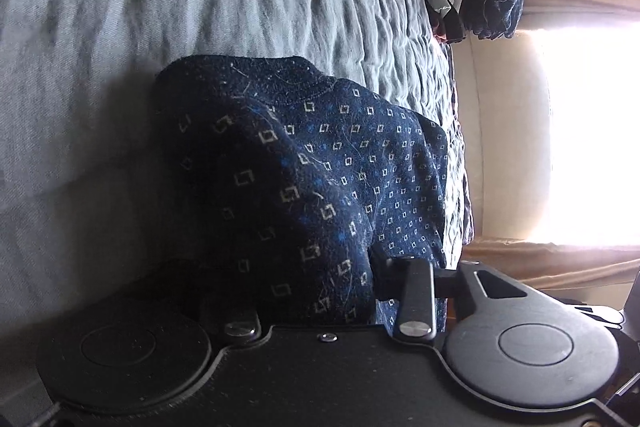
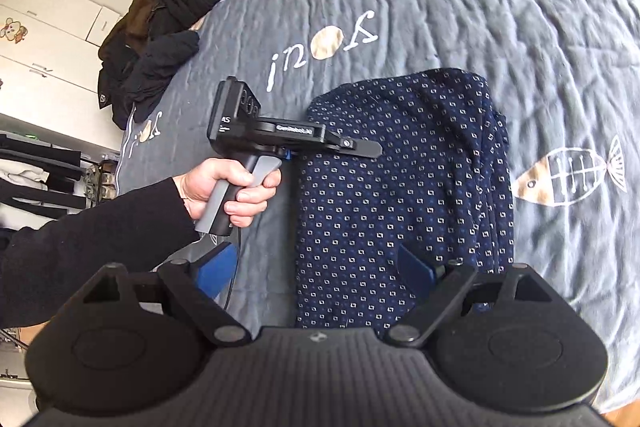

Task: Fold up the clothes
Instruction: 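Lift the folded navy shirt off the quilt with the left gripper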

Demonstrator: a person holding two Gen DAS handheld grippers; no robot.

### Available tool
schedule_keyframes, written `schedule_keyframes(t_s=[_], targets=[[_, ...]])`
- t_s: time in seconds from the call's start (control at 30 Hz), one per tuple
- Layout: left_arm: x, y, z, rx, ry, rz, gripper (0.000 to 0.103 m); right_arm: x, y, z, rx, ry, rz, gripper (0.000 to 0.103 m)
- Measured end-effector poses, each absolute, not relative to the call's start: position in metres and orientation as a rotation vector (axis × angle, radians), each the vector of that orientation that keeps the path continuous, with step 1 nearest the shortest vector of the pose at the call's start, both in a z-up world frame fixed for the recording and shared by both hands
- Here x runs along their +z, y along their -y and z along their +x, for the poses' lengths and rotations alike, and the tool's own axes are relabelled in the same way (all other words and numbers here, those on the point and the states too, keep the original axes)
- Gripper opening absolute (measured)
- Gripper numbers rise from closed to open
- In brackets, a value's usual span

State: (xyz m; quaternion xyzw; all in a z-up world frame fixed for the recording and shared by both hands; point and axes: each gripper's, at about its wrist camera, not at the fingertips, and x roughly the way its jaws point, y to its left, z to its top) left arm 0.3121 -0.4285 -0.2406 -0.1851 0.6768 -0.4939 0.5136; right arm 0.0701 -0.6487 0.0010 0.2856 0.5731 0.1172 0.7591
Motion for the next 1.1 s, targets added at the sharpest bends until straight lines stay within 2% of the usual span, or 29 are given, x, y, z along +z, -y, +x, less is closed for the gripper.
schedule_keyframes(t_s=[0.47, 1.1], targets=[[-0.24, 0.437, 0.312, -1.183, -1.63, -0.428, 0.031, -0.02, 0.677, 0.056, 0.395, -1.297, 0.652, 0.087], [-0.239, 0.44, 0.311, -1.183, -1.63, -0.407, 0.034, -0.155, 0.757, 0.012, 0.503, -1.384, 0.933, 0.087]])
